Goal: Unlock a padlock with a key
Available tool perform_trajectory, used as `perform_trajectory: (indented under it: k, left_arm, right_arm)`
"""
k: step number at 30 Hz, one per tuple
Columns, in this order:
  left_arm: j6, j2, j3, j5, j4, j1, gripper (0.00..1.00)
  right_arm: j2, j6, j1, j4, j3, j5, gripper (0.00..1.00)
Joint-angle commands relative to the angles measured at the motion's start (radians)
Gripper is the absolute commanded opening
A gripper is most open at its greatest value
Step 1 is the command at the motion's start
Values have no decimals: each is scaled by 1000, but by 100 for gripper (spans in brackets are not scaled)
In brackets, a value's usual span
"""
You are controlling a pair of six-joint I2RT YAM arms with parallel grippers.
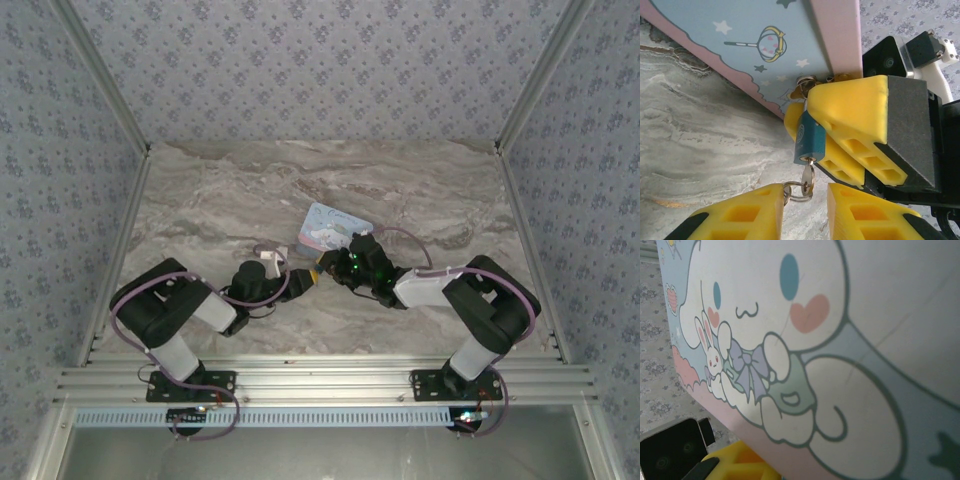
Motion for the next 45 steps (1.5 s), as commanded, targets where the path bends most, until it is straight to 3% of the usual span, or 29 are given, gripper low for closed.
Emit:
perform_trajectory:
  k: [1,9,12,16,21,24,27,31,34,42,44,45]
  left_arm:
    - [6,16,20,-8,62,3,29]
    - [14,40,39,10,78,15,25]
    - [16,48,40,17,87,19,19]
    - [33,52,39,29,85,18,0]
    - [94,43,36,38,53,18,0]
    - [179,20,40,32,-19,10,0]
    - [330,-35,65,-15,-194,-28,0]
    - [601,-124,145,-173,-507,-128,0]
    - [722,-146,175,-286,-598,-182,0]
    - [792,-146,202,-323,-642,-193,0]
    - [794,-147,197,-328,-639,-192,0]
    - [792,-147,196,-332,-637,-192,0]
  right_arm:
    - [20,59,1,-65,-1,-58,0]
    - [19,58,3,-70,3,-60,0]
    - [20,57,3,-72,2,-61,0]
    - [20,58,2,-72,3,-62,0]
    - [18,57,3,-79,8,-65,0]
    - [16,52,3,-95,17,-74,0]
    - [12,42,3,-134,32,-88,0]
    - [-6,17,3,-212,49,-105,0]
    - [-23,-4,3,-272,60,-112,0]
    - [-52,-30,13,-352,81,-103,15]
    - [-56,-31,15,-359,84,-100,26]
    - [-60,-29,15,-361,84,-99,37]
